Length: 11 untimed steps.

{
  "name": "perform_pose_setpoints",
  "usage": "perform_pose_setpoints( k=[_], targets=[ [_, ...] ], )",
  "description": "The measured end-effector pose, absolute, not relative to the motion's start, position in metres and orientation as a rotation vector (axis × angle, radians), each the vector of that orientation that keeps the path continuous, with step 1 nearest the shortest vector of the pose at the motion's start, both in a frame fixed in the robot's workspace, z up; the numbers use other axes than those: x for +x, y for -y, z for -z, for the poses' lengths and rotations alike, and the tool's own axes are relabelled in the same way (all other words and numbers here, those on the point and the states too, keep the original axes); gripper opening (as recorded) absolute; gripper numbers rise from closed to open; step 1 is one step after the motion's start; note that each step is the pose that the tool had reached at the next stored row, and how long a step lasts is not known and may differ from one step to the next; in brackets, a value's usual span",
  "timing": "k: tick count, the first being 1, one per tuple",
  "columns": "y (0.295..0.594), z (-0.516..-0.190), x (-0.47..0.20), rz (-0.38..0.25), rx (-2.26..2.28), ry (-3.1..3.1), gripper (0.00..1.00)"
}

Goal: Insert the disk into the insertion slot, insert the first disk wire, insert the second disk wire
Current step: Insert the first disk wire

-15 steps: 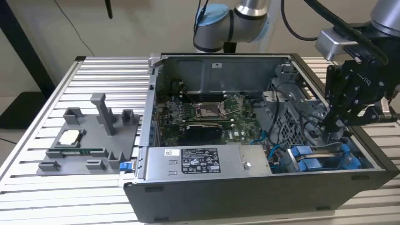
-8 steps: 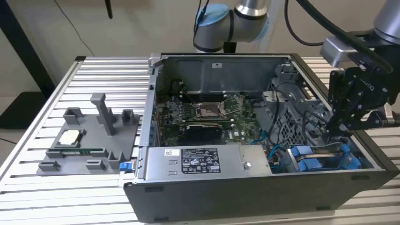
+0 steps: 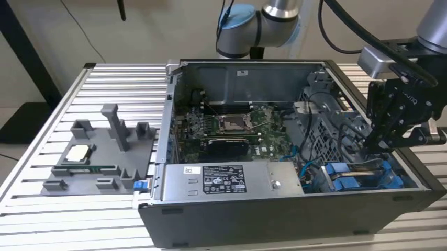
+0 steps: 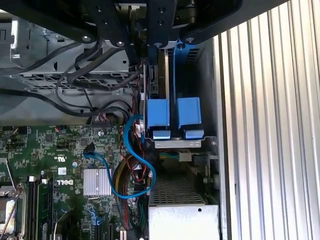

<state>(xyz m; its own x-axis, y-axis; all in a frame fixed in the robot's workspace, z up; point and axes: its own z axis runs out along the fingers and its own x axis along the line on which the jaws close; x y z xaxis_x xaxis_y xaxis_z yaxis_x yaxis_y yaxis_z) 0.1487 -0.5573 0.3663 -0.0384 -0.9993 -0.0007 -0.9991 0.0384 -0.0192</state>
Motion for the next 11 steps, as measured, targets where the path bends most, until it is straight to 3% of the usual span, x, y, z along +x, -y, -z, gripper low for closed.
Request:
perform_pose_setpoints(
  k=[11],
  targets=[
    [0.558, -0.353, 0.153, 0.018, -2.17, -2.255, 0.19]
  ],
)
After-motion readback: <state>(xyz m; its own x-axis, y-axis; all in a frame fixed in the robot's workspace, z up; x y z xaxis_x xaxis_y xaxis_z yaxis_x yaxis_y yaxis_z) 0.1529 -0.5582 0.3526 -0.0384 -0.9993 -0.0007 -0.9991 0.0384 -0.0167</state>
